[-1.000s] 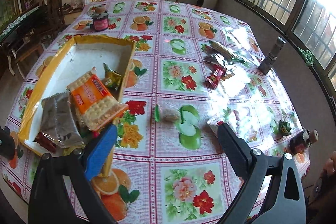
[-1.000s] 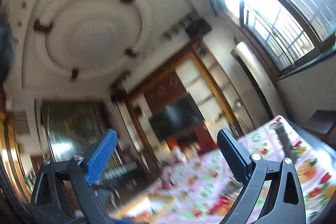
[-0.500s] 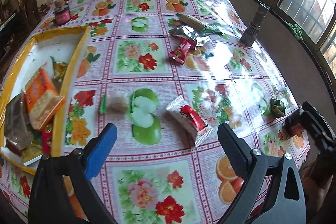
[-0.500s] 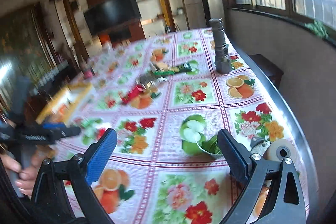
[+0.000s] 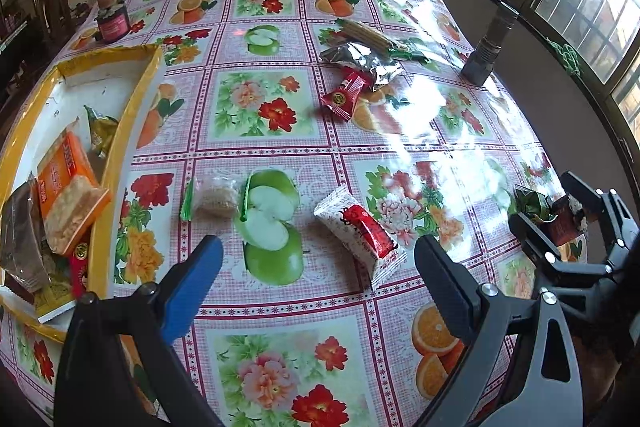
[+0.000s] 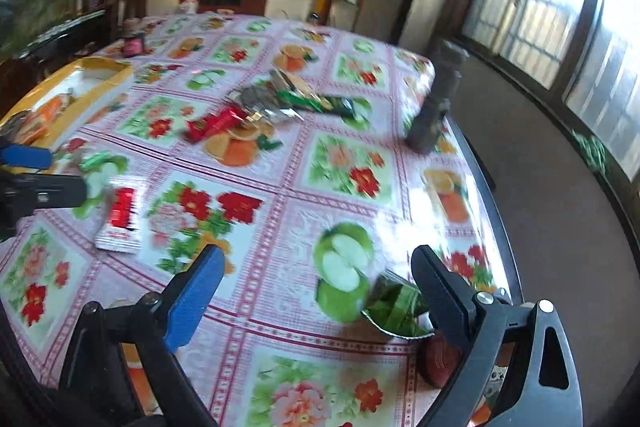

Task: Organize snacks
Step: 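Grasp the red-and-white candy packet with the left tool while the right tool grasps the green packet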

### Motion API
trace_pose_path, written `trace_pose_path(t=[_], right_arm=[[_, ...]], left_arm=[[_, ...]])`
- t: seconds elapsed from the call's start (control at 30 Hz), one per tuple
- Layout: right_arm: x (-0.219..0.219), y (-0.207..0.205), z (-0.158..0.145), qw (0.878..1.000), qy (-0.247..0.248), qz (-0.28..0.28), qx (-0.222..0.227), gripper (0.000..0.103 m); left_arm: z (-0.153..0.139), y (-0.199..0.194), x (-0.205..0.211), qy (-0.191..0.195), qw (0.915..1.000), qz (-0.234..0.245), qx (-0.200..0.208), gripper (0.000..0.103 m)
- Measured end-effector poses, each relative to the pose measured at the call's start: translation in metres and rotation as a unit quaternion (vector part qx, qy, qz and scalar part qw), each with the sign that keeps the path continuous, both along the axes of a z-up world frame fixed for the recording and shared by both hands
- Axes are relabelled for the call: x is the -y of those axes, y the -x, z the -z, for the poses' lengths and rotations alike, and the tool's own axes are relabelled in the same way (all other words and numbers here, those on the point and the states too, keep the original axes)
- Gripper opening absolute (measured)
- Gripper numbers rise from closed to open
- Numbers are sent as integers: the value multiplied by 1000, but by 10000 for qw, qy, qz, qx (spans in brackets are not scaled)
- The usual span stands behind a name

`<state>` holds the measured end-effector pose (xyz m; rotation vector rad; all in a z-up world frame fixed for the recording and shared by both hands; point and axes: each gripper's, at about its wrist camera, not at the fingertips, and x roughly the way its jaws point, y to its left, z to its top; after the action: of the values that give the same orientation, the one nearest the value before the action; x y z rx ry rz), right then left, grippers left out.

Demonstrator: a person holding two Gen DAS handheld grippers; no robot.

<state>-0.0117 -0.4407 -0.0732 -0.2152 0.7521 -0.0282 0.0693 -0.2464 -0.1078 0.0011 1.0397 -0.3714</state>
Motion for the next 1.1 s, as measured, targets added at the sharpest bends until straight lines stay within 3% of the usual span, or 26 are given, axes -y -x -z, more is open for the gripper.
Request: trace_pose_path(t=[0.13, 0.2, 0.33, 0.47, 0.6, 0.67, 0.77, 0.93, 1.0, 1.1], right_arm=[[12, -15, 5, 9993, -253, 182, -212, 95], [19, -27, 15, 9972, -454, 270, -528, 95], [9, -38, 27, 9958, -499, 111, -766, 95], [17, -47, 42, 9915, -619, 375, -1082, 96], [9, -46, 37, 9769, -1709, -258, -1257, 95], [3, -40, 28, 9647, -2332, -656, -1037, 95], [17, -40, 20, 9793, -1914, -80, -651, 95], [41, -58, 46, 9729, -1844, 442, -1327, 95], [37, -56, 47, 9757, -1649, 556, -1332, 96], [26, -51, 45, 9710, -1883, 427, -1407, 96]], left_arm=[[-1, -1, -2, 68, 10000, -49, -18, 96], [-2, -1, -1, 83, 10000, -22, -41, 96], [-5, 1, 0, 52, 10000, 28, -15, 96], [-8, 2, 0, 78, 10000, 33, 0, 96], [-9, 2, 1, 96, 9999, 44, -9, 96], [-10, 2, 1, 88, 9999, 51, -7, 96], [-12, 2, 0, 77, 10000, 35, 12, 96], [-13, 1, -4, 134, 9999, -7, -13, 96], [-14, 2, -3, 157, 9999, 13, -6, 96], [-15, 3, -2, 159, 9999, 13, 11, 96]])
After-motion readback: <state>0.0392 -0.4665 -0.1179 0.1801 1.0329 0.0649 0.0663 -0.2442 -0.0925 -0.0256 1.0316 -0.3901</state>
